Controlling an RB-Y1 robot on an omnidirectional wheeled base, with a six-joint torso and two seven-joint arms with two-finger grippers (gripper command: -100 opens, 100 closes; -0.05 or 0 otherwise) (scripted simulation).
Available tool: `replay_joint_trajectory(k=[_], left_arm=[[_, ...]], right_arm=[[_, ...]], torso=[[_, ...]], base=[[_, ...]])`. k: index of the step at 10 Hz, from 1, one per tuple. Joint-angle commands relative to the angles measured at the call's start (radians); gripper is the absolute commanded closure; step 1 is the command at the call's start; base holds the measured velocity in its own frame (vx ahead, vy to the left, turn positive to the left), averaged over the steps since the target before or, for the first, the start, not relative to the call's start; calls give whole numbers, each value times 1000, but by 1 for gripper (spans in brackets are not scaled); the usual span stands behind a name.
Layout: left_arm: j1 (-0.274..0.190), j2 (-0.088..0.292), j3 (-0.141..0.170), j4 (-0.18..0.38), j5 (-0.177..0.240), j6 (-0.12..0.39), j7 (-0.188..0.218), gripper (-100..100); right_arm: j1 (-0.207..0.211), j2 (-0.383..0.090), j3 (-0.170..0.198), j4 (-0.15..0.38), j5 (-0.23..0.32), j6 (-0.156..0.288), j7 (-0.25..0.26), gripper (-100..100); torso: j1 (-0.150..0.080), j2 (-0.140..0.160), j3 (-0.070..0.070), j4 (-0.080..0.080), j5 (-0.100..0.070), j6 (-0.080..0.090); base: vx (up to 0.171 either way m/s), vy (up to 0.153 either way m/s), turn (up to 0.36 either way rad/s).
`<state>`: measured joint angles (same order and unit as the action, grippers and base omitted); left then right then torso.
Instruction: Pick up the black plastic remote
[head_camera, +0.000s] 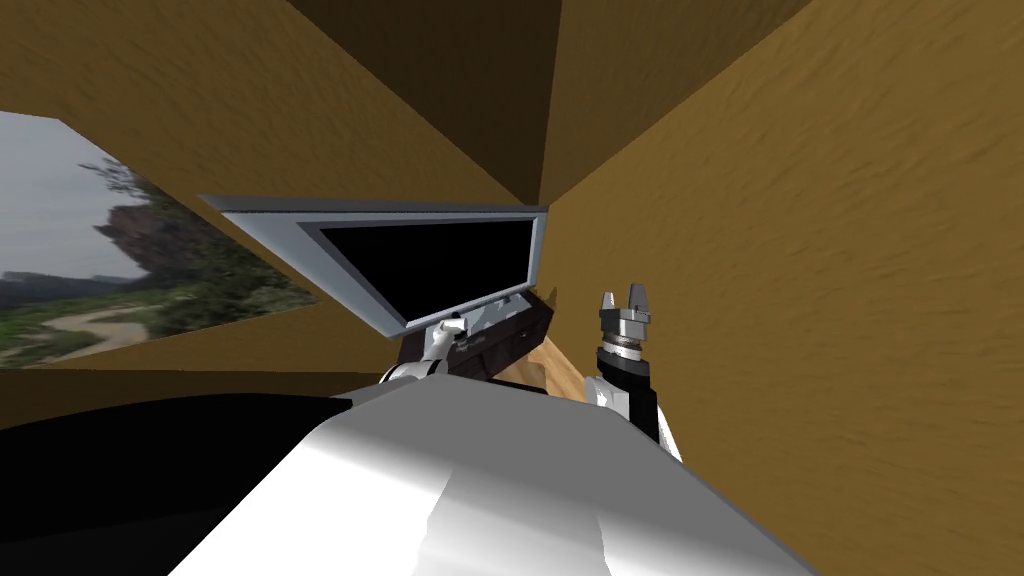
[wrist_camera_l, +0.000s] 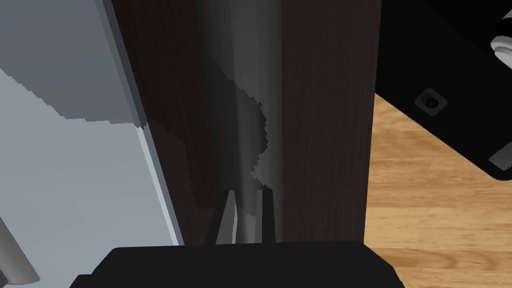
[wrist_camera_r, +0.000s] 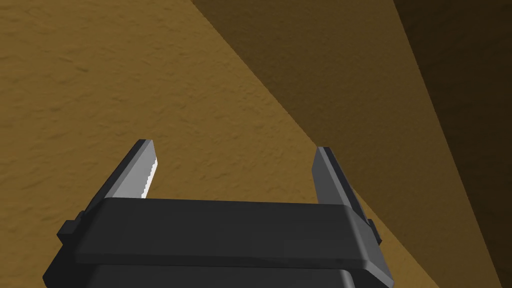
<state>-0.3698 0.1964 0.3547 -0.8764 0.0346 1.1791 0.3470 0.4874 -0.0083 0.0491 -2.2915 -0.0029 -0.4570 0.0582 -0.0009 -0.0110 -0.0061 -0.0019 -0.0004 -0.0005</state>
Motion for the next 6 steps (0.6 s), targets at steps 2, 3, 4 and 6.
replay_joint_trajectory(k=[2,3,4,6], left_arm=[[5,-7,-9,-36,8,24,-74,100],[5,-7,-9,-36,8,24,-82,100],[7,-10,-14,-53,11,36,-118,100],[7,-9,-12,-49,9,34,-103,0]], right_arm=[[0,0,0,0,0,0,0,0],[0,0,0,0,0,0,0,0],[0,0,0,0,0,0,0,0],[0,0,0,0,0,0,0,0]], torso=[[1,1,0,0,0,0],[0,0,0,0,0,-1],[1,1,0,0,0,0],[4,3,2,1,1,0]], base=[[78,-89,299],[69,-83,232],[55,-69,242],[15,-22,24]])
